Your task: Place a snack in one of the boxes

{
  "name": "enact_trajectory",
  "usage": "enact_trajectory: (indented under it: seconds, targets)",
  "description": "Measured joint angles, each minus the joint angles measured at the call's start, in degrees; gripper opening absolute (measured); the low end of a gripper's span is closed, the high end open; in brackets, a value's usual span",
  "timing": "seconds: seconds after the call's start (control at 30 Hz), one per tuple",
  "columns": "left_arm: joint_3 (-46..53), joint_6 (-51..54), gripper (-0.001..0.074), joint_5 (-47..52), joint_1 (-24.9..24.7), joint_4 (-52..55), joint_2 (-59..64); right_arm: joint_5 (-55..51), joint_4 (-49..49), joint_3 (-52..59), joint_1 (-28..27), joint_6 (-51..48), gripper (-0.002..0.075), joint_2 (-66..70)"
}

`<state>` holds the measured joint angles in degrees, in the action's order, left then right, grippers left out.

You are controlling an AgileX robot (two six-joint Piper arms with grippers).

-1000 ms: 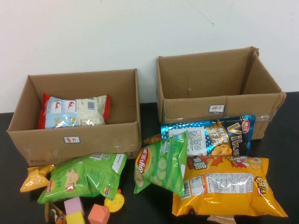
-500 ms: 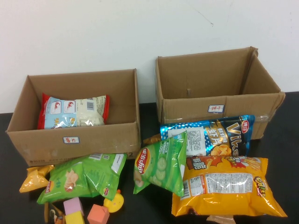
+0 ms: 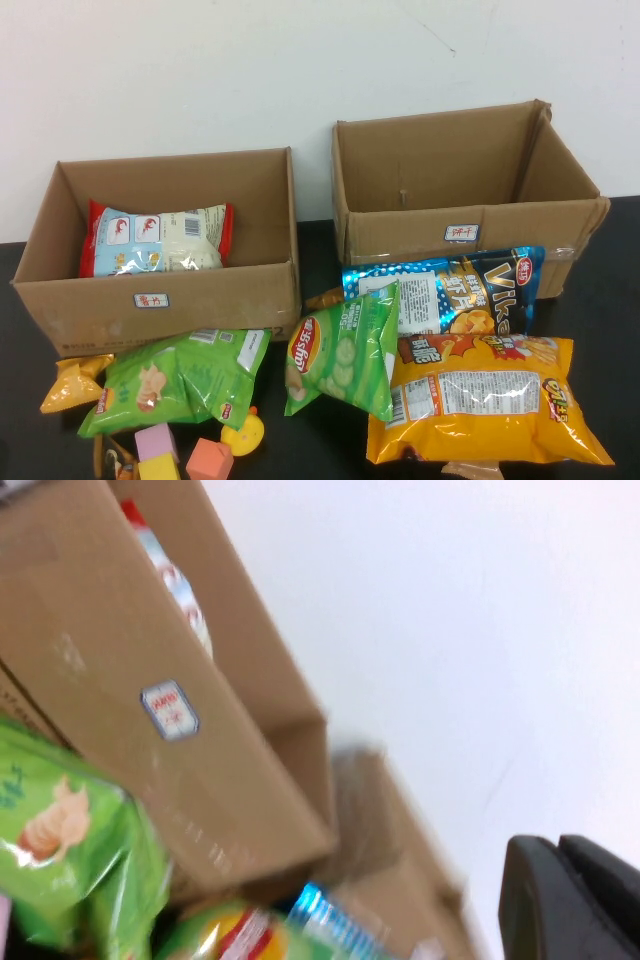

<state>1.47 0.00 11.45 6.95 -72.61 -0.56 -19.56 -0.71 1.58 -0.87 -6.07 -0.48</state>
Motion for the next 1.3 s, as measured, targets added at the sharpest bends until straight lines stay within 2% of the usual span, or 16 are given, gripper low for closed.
enact_trajectory:
  seconds: [0.1, 0.23, 0.37, 0.57, 0.67, 0.73, 0.83, 0.97, 1.2, 1.3]
  targets:
    - [-1.2, 8.8, -0.0002, 5.7, 0.0, -0.2, 0.0, 0.0, 0.0, 0.0, 0.0, 0.0, -0.0001, 0.0]
    - [-9.1, 15.0, -0.0002, 16.3, 0.0, 4.4, 3.9, 0.0, 0.0, 0.0, 0.0, 0.0, -0.0001, 0.0]
    - [-19.7, 21.5, -0.0002, 30.6, 0.0, 17.2, 15.1, 0.0, 0.0, 0.0, 0.0, 0.0, -0.0001, 0.0]
    - [-35.9, 32.5, -0.0002, 48.7, 0.0, 29.4, 36.6, 0.0, 0.0, 0.0, 0.0, 0.0, -0.0001, 0.0]
    - [-41.1, 34.7, -0.0002, 53.8, -0.3, 35.6, 44.8, 0.0, 0.0, 0.0, 0.0, 0.0, -0.0001, 0.0]
    - [-43.0, 34.9, -0.0002, 54.2, -2.2, 39.6, 48.8, 0.0, 0.0, 0.0, 0.0, 0.0, -0.0001, 0.0]
    - [-43.9, 34.0, -0.0002, 54.2, -7.6, 45.0, 52.8, -0.1, 0.0, 0.0, 0.0, 0.0, -0.0001, 0.0]
    - [-43.9, 28.0, -0.0002, 53.1, -18.9, 53.5, 57.1, -0.1, 0.0, 0.0, 0.0, 0.0, -0.0001, 0.0]
    - [-44.0, 10.0, -0.0002, 45.7, -41.7, 68.1, 64.9, -0.1, 0.0, 0.0, 0.0, 0.0, -0.0001, 0.0]
    - [-44.0, 1.6, 0.0019, 42.9, -47.9, 72.9, 69.7, -0.1, 0.0, 0.0, 0.0, 0.0, -0.0001, 0.0]
